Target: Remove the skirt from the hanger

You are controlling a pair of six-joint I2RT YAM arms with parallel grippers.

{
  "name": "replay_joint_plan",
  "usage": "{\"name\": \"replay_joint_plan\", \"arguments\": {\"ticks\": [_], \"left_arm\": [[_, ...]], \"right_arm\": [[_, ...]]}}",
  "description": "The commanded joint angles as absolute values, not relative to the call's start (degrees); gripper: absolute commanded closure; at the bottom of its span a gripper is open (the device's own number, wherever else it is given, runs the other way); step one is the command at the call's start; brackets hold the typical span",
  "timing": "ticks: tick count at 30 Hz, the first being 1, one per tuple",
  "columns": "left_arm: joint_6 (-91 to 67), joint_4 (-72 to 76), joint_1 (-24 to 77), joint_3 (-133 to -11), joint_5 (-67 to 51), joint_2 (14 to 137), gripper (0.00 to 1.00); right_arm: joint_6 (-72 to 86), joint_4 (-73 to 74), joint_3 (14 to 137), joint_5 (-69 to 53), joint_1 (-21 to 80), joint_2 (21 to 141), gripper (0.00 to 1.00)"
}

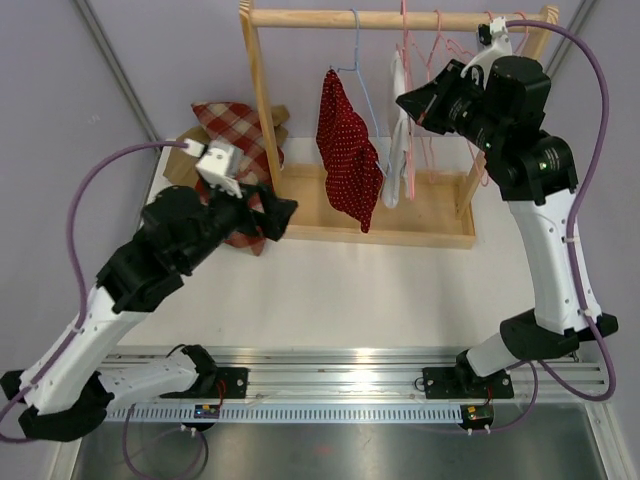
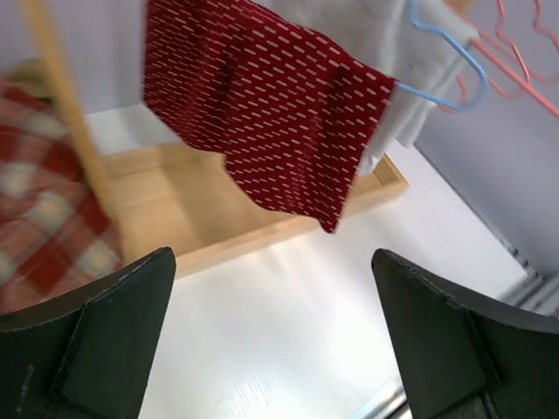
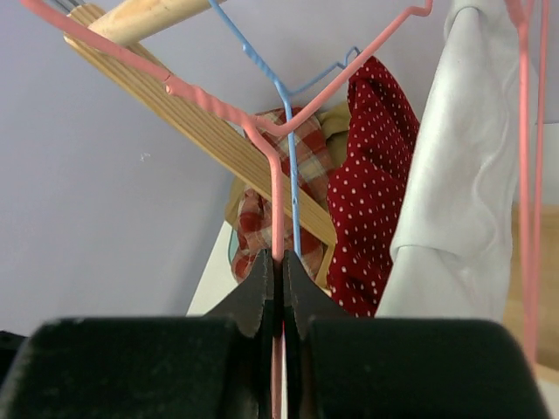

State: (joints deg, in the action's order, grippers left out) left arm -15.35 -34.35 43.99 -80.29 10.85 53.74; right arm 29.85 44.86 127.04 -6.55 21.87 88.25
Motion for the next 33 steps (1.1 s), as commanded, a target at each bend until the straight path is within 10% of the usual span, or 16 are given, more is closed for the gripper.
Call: {"name": "replay_joint_plan", "arguments": {"ticks": [1, 13, 33], "left_arm": [[-12.75, -29.72, 53.33, -83.14, 18.27, 60.02, 0.01], [-10.55, -8.79, 75.66, -74.79, 17.04, 68.46, 0.01], [-4.05, 4.57, 76.9, -78.92, 22.05, 83.75, 0.01]], "right_arm": [[31.2, 39.02, 123.93, -6.33, 22.32, 82.1, 1.0], [33.04, 43.68, 116.02, -6.41, 22.24, 67.86, 1.0], [38.23, 49.57, 117.24, -14.41, 22.24, 60.38, 1.0]]}}
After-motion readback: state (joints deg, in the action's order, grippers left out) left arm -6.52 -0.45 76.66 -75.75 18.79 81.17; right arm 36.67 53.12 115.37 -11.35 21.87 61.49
